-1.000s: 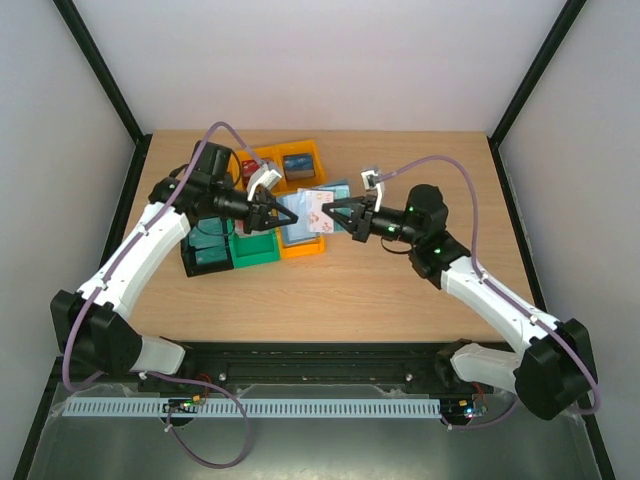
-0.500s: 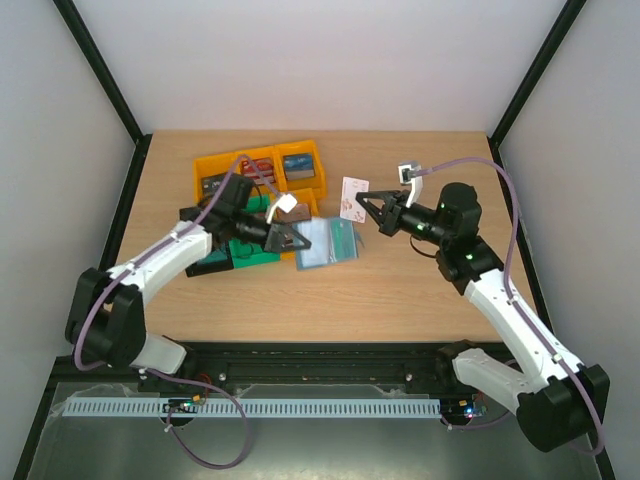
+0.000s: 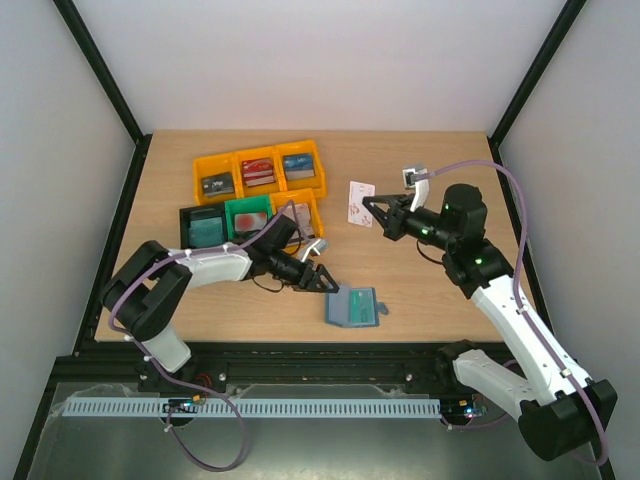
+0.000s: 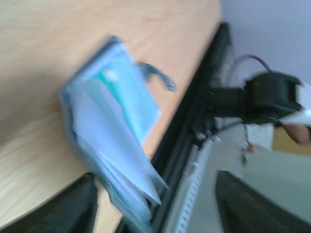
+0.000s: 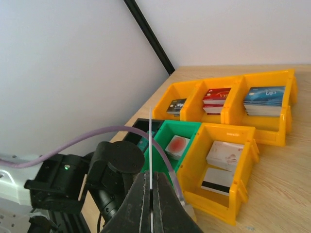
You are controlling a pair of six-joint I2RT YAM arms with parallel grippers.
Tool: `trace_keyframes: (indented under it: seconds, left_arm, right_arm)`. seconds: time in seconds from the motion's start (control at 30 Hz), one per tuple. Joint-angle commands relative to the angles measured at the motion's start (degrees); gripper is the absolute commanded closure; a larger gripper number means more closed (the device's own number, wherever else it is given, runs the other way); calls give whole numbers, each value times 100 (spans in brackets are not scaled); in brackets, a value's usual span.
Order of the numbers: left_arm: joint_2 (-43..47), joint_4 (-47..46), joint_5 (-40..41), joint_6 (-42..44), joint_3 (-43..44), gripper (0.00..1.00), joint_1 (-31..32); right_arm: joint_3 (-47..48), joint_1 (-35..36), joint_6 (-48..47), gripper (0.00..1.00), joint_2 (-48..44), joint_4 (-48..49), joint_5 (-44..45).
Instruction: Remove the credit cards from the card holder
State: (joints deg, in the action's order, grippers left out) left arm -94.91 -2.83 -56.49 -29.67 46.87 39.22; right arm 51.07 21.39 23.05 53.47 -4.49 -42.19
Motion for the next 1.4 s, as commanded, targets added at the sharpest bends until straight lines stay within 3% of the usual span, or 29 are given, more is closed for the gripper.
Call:
trace_keyframes:
  seconds: [0.0,0.1,0.23,0.43,0.63,0.83,0.93,1.03,1.13,1.2,1.27,1.37]
  left_arm:
    - [20,782,1854,857,189,20,-53]
    - [238,1202,2194,1432,430,2,-148]
    - [603,2251,2086,2250,1337,1,-323]
    - [1153,4400,1778,4239,3262,1,-543]
    - [1865,5493,3540,5280,4751,1,-747]
    - [2838,5187,5043,6847,4776,1,-330]
    - [3574,4485,5397,8275,4152,1,20]
    - [4747,2660,5178,10847,2463,1,195]
    - [5889,-166,4259,14764,-95,1,252]
    - [5920,-1437,2817,16440,-955,1,264]
    - [5730,-1557,1852,17389,-1046,1,331]
    - [5495,-1782,2159,17853,-1212,1,507]
  right_arm:
    - [210,-11,-227,98,-92,-370,138]
    - [214,-11,-260,98,-100,-437,195]
    - [341,-5,-379,98,-17,-667,345]
    - [840,-7,-571,98,372,-1083,139]
    - [1381,-3,-616,98,714,-1314,-1073]
    - [1293,71,36,98,632,-727,-1882]
    - [1301,183,279,98,608,-573,-2127]
    - [1194,411,614,98,539,-242,-2219]
    - [1118,677,923,98,575,15,-2217]
    - [1129,851,993,98,644,20,-2223]
    - [1103,996,1012,98,672,19,-2182]
    - [1086,1137,1012,98,658,19,-2180]
